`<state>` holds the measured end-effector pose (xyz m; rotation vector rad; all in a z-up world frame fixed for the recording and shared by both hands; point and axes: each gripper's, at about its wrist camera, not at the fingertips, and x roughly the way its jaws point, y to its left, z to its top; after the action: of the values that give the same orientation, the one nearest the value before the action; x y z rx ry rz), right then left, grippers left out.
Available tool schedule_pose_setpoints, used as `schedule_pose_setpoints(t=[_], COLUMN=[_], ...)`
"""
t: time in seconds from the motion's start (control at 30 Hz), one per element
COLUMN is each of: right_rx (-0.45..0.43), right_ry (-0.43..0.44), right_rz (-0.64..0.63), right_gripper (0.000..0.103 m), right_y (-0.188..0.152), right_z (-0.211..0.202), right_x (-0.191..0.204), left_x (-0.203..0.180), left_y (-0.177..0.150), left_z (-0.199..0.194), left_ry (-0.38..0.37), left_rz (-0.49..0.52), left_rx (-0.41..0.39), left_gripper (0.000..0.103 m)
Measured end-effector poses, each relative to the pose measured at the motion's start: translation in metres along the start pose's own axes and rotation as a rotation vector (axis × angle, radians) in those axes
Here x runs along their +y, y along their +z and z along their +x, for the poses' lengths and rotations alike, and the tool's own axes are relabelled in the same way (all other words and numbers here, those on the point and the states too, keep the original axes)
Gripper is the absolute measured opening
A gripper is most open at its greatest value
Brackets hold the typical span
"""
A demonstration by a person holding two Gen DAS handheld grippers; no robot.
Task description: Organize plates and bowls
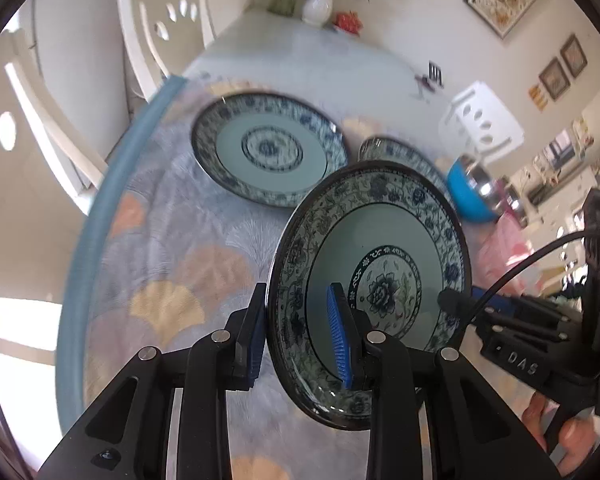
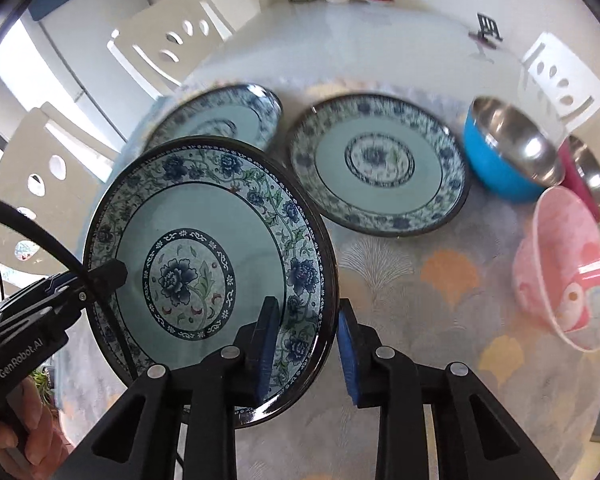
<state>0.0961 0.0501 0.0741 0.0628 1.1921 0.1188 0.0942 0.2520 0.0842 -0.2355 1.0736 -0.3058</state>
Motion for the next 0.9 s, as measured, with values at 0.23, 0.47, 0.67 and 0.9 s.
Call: schedule_pose_setpoints(t=[0.23,0.47,0.67,0.9], right_rx=[-0.06,-0.038,0.101,0.263], right_ry=[-0.005,0.022,0.064,0.052], right_rz=[-0.045,-0.081,-0.084,-0.067], right_gripper=[0.028,0.028,0.028,0.028], right_y=[-0.007,-0.037,-0.069,-0.104], right_z=[-0.057,-0.083,-0.047,0.009], right_x=[0.029,0.05,0.06,0.058], left_x=[-0.002,0.008,0.025,0.037], left_y=[-0.009,-0.039,-0.072,-0.102], left_z=[-0.058,-0.088,-0.07,-0.027], left_ry=[0.015,0.039,0.091,0.123], left_rz=[-0.048,-0.099,-0.114,-0.113], left_rx=[-0.066,-0.07,0.014,0.145], left_gripper=[0.026,0.026,0.026,0.026])
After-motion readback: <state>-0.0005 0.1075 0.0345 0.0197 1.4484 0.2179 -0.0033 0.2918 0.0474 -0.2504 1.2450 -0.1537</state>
